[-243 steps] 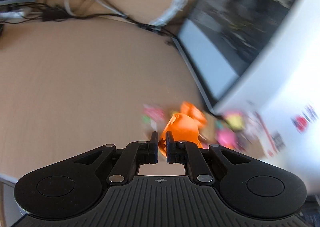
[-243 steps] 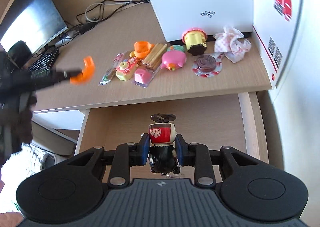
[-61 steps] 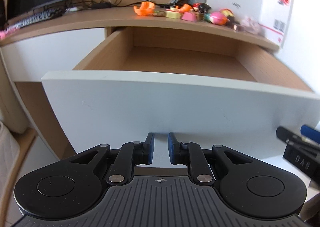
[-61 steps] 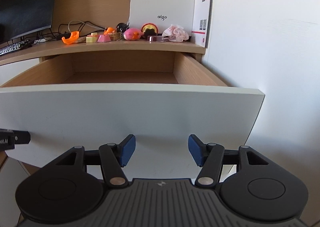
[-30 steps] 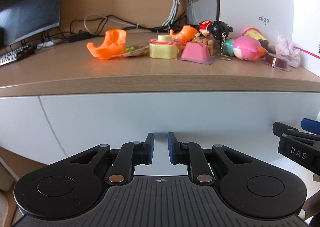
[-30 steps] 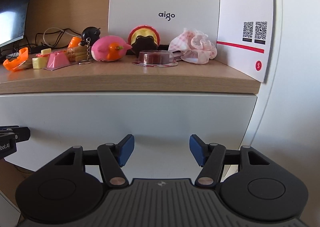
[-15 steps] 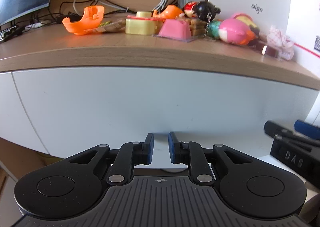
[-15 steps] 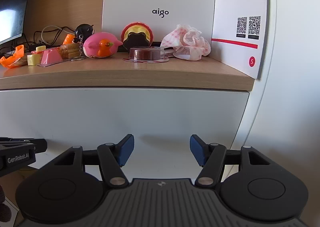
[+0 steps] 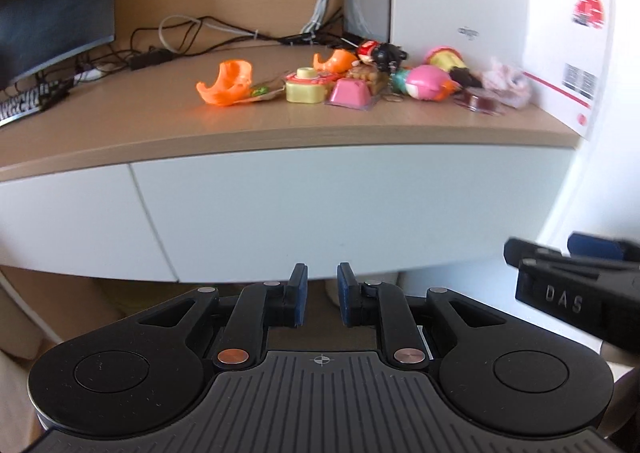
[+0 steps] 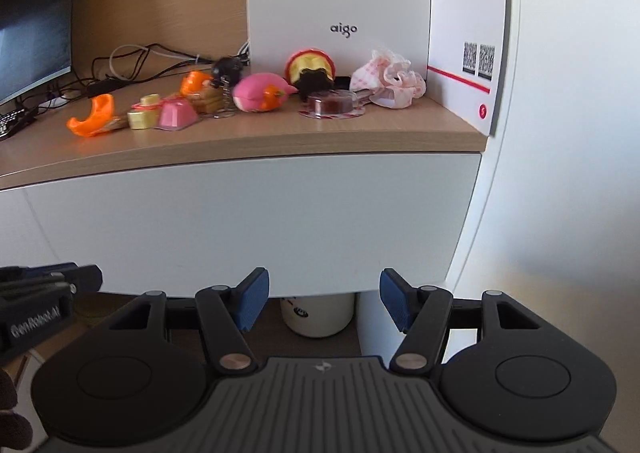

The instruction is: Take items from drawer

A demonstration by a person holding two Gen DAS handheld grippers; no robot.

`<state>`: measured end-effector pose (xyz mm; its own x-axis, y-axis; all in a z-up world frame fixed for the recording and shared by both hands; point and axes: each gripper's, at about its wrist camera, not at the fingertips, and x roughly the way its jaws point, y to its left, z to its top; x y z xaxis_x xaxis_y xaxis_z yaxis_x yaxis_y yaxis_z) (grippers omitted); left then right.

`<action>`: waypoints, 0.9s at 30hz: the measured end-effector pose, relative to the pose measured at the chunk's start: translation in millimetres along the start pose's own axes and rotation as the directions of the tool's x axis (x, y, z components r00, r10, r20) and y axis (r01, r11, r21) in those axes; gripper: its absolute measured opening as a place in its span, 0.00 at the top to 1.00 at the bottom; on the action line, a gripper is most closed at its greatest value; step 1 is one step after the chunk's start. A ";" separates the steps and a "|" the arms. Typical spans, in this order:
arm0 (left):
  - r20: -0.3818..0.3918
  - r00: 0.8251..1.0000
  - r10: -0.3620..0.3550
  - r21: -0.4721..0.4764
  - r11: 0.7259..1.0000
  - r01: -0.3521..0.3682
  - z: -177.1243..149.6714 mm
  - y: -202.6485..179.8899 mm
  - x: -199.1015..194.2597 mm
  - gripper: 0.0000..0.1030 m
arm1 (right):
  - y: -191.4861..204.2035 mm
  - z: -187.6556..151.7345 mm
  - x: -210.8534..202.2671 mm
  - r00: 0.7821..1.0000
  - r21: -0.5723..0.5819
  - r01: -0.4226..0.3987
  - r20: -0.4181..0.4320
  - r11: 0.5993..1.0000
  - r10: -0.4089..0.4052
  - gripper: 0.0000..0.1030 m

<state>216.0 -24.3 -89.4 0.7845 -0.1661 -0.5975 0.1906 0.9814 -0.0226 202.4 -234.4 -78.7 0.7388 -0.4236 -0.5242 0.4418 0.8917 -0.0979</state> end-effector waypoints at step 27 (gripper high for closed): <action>-0.107 0.992 -0.066 -0.047 0.997 0.061 28.7 1.9 -118.4 0.82 | 2.0 26.7 -136.3 0.988 -0.051 -0.044 -0.153 0.998 0.036 0.40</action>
<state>140.4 -5.5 4.3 0.7026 -0.2191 -0.6770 0.2100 0.9729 -0.0969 116.1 -179.2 15.1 0.6672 -0.3619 -0.6510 0.3825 0.9164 -0.1174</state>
